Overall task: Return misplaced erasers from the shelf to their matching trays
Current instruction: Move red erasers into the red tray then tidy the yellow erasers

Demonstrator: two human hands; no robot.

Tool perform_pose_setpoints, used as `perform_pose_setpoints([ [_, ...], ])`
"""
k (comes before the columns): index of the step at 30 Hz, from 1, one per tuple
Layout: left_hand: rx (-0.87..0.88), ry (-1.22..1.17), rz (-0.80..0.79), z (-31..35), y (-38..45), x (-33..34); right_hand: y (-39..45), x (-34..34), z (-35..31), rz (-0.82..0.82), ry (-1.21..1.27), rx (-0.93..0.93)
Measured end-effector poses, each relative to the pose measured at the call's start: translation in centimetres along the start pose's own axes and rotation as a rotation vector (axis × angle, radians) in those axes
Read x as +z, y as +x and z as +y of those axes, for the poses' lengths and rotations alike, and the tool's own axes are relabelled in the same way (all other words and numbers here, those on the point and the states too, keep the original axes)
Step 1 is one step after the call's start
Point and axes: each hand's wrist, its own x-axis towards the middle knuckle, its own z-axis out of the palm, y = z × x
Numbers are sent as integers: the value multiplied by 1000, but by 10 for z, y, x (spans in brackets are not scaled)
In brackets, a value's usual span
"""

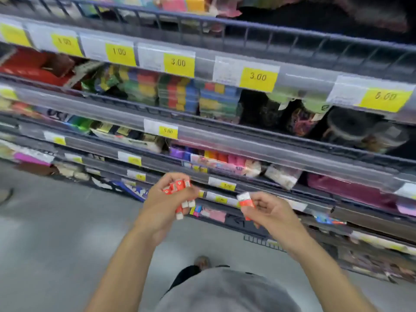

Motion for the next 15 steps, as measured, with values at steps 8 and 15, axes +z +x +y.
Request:
perform_pose_setpoints([
  [8,-334,-116,318,-161,-63,-43,-25,-15,140,-166,-157,315],
  [15,-374,-259,534,-222,-140,-54,-34,-13,167,-333,-319,363],
])
